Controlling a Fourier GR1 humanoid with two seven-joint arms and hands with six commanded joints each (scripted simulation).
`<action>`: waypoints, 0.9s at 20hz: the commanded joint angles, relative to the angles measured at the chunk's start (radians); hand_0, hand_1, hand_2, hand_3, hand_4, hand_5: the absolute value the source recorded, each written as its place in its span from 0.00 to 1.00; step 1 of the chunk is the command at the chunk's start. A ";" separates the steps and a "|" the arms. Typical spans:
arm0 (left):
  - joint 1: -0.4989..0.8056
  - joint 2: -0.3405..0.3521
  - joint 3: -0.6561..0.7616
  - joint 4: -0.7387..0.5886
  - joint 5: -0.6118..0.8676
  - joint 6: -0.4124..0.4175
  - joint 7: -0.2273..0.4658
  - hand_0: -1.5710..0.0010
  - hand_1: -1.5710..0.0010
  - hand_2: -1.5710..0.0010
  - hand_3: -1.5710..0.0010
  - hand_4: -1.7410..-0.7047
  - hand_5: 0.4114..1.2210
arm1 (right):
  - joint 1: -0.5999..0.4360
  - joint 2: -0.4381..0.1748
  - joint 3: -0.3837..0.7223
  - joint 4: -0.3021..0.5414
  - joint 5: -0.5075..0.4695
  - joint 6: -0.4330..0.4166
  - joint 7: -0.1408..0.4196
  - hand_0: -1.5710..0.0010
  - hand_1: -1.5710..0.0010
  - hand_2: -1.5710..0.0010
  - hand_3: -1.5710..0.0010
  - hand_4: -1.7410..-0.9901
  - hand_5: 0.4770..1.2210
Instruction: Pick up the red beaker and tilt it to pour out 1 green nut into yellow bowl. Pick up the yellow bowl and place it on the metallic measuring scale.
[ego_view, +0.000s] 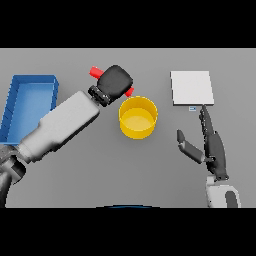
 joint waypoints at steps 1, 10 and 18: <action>-0.021 0.001 -0.027 0.012 -0.020 -0.012 -0.010 0.00 0.00 0.00 0.08 0.02 1.00 | -0.005 -0.002 -0.006 0.006 -0.011 0.005 0.006 1.00 1.00 1.00 1.00 0.59 0.24; -0.143 -0.022 -0.249 0.091 -0.147 -0.073 -0.060 0.00 0.00 0.00 0.01 0.00 1.00 | 0.005 0.013 0.008 0.005 0.025 -0.021 0.013 1.00 1.00 1.00 1.00 0.62 0.18; -0.257 -0.053 -0.393 0.161 -0.201 -0.122 -0.128 0.00 0.00 0.00 0.00 0.01 1.00 | -0.002 0.013 0.022 0.002 0.072 -0.046 0.028 1.00 1.00 1.00 1.00 0.70 0.15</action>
